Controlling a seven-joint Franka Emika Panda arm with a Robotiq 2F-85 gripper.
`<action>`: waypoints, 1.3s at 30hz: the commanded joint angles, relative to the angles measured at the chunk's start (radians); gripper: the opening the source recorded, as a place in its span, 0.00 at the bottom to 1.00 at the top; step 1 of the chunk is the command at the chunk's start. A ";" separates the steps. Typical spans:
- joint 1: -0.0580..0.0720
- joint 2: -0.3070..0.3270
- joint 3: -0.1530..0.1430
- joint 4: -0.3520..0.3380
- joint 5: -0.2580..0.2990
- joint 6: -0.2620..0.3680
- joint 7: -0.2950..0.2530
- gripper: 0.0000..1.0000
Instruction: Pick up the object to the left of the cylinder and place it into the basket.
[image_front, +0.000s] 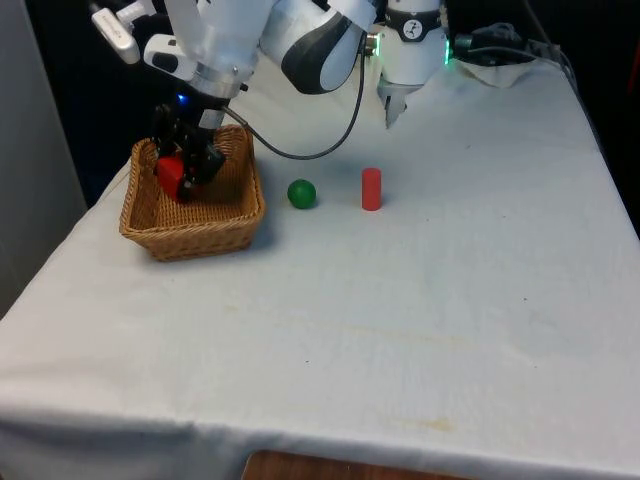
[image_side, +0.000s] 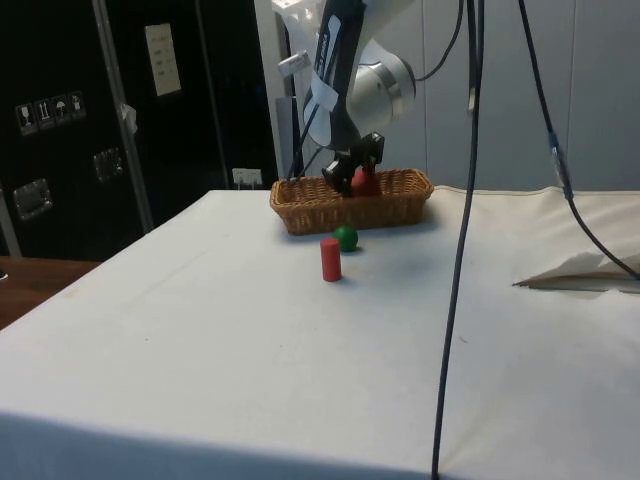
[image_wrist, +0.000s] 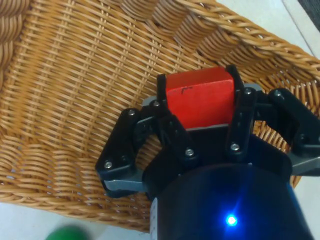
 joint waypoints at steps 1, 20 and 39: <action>-0.005 -0.007 0.008 0.000 0.003 0.003 -0.006 0.02; 0.003 -0.001 -0.004 0.000 0.000 -0.003 0.001 0.02; 0.062 -0.064 -0.076 -0.021 -0.003 -0.032 0.008 0.03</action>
